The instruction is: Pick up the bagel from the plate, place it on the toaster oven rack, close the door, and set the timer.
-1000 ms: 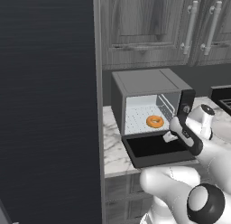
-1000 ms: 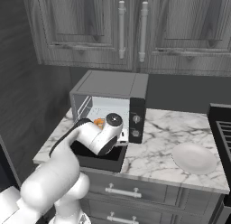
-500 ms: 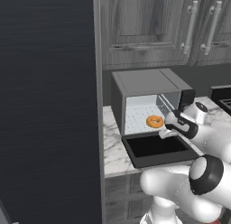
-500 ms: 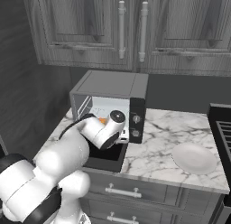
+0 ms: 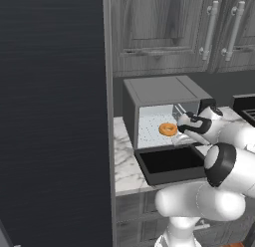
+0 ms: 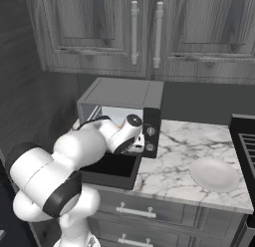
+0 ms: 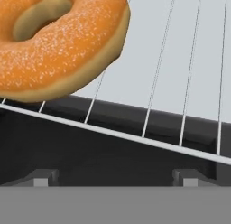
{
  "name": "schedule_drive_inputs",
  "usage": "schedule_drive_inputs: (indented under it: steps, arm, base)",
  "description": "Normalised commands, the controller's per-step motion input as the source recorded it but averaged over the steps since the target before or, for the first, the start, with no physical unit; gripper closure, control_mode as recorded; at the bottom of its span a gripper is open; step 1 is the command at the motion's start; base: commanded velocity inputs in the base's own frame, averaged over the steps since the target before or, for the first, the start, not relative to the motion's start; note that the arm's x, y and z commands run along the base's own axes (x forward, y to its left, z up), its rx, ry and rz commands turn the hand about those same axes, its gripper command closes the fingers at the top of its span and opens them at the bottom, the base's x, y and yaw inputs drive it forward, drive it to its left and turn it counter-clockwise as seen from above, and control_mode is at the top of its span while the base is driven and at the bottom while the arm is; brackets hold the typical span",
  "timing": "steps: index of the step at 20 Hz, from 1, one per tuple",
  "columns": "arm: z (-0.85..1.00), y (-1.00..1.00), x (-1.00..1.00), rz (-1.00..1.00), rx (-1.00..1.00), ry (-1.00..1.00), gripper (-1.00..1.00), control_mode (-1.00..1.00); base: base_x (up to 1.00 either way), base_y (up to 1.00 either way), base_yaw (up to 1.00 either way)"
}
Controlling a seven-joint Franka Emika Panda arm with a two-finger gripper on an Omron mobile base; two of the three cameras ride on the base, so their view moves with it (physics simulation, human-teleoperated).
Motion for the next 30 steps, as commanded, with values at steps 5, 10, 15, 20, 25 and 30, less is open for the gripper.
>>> schedule_drive_inputs:
  steps: [5,10,15,20,25,30]
  arm:
    - [0.00,0.01,0.36,0.00,0.03,0.01,-1.00,-1.00]
    - [0.00,0.06,0.36,0.00,0.03,0.00,-1.00,-1.00]
    - [0.00,0.09,0.10,0.00,0.01,0.00,-1.00,-1.00]
    - [0.15,-0.04,-0.44,-0.01,0.02,0.02,-1.00,-1.00]
    - [0.55,-0.32,-0.90,-0.01,0.04,0.10,-1.00,-1.00]
    - [0.68,-0.34,-0.77,0.00,0.07,0.12,-1.00,-1.00]
  base:
    - [0.00,0.00,0.00]
    - [0.00,0.00,0.00]
    - [0.00,0.00,0.00]
    - [0.00,0.00,0.00]
    - [0.00,0.00,0.00]
    - [0.00,0.00,0.00]
